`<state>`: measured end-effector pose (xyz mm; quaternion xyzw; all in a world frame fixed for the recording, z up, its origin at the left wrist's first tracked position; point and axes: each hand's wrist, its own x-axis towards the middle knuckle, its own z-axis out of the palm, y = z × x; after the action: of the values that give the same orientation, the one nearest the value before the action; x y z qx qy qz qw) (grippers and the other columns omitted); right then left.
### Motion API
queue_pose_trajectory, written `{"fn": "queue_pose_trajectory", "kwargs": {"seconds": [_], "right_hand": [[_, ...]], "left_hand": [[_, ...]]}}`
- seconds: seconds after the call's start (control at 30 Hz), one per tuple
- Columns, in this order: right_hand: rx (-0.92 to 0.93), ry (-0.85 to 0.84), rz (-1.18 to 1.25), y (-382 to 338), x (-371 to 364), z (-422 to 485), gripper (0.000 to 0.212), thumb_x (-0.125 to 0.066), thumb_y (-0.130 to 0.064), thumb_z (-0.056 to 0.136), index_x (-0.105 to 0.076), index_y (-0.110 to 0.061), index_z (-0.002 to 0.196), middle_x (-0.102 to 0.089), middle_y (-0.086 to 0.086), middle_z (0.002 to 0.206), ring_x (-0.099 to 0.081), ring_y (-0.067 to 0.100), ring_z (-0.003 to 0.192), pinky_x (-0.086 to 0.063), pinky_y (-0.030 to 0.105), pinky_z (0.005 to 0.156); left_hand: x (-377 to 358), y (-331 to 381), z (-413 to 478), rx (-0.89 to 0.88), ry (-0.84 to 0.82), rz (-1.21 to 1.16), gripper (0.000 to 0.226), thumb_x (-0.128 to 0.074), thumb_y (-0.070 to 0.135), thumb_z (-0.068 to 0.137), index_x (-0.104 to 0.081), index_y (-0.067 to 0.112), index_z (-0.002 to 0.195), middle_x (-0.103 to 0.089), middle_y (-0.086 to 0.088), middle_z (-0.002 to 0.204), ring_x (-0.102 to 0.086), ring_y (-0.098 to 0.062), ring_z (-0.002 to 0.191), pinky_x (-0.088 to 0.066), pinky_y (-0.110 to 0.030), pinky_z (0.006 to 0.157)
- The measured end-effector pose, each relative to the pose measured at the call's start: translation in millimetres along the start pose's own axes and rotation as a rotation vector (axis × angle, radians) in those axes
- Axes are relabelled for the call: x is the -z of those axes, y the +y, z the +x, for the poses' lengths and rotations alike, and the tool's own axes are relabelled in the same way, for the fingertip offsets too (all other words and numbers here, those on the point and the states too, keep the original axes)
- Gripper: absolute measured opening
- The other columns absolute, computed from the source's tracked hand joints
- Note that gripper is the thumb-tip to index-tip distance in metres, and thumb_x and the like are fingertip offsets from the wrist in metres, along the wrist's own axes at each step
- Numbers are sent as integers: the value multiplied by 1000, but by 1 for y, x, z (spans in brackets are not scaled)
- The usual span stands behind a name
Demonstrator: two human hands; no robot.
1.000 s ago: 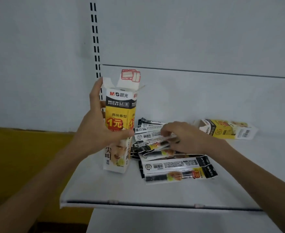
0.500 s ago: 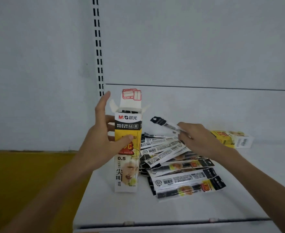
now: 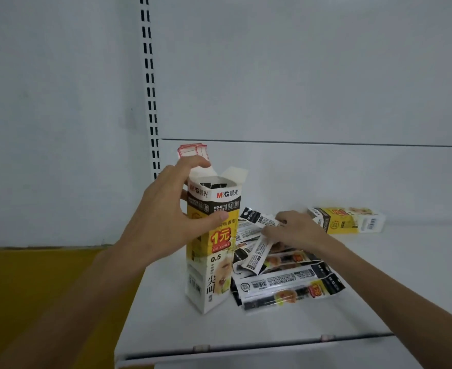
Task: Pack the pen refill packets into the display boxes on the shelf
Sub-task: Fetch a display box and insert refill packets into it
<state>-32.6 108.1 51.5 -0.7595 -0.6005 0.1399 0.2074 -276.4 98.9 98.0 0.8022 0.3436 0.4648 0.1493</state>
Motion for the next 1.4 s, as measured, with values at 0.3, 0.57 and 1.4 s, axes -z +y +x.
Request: {"fn": "queue_pose_trajectory", "kwargs": {"seconds": [0.3,0.57,1.4], "right_hand": [[-48,62,173,-9,-1,7,26,-67,-16,79,-49,-8,96,-57,3,82,-58,17,70,-51,29,65],[180,398,755,-55,65,-12,17,-53,-23,89,-60,-8,83,-52,1,75,-44,13,65,-35,26,63],[655,42,689,-122,109,-21,14,-49,-14,94,-62,-10,96,-72,3,94,-70,15,90,-57,26,76]], "left_hand": [[6,-1,-6,4,53,-75,60,-82,32,55,-42,42,99,-48,27,98,-55,1,88,-51,-10,56],[-17,-18,-6,126,153,-317,52,-76,25,67,-36,46,94,-48,28,101,-53,4,93,-48,-16,63],[-21,-25,-8,135,69,-314,57,-73,25,71,-32,50,100,-54,12,115,-56,-6,103,-55,-22,69]]}}
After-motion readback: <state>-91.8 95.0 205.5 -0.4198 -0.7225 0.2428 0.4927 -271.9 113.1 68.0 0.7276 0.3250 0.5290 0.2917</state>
